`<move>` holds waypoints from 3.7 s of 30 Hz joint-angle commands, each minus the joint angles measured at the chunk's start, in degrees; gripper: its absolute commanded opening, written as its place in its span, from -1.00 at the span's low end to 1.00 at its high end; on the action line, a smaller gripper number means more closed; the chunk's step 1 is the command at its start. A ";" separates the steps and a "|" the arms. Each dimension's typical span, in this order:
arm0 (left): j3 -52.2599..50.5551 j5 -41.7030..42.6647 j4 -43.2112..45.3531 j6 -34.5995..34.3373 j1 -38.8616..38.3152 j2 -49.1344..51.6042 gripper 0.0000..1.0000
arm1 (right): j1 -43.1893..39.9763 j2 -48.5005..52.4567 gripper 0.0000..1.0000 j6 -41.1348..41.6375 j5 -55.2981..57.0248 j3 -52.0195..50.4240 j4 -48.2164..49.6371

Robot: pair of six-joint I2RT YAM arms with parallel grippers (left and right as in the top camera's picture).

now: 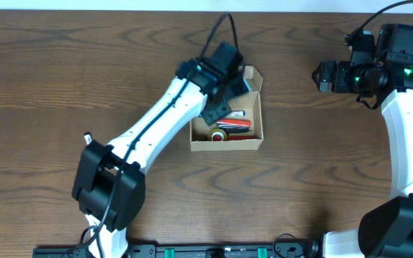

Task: Pack container
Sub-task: 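Open left gripper and move it toward the white marker, then lower left gripper onto the white whiteboard marker and grasp it, then carry the white marker with left gripper and lower into box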

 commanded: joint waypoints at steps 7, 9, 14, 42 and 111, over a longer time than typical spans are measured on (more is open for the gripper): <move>12.02 -6.25 -13.94 -26.14 21.40 -11.43 0.90 | -0.31 0.35 0.97 -1.51 0.59 0.55 -0.13; 11.98 -4.90 -16.06 -30.01 28.48 -14.40 0.90 | -0.31 0.35 0.97 -1.66 0.57 0.55 -0.07; 7.48 -3.32 -19.30 -31.15 41.22 -20.09 0.90 | -0.28 0.37 0.98 -1.66 0.57 0.55 0.31; -41.05 3.26 9.86 -42.93 45.40 -18.38 0.90 | -0.22 0.37 0.97 -1.66 0.52 0.52 0.68; -43.74 9.09 12.74 -26.43 50.90 -8.98 -0.79 | -0.13 0.37 0.96 -1.64 0.52 0.52 -2.12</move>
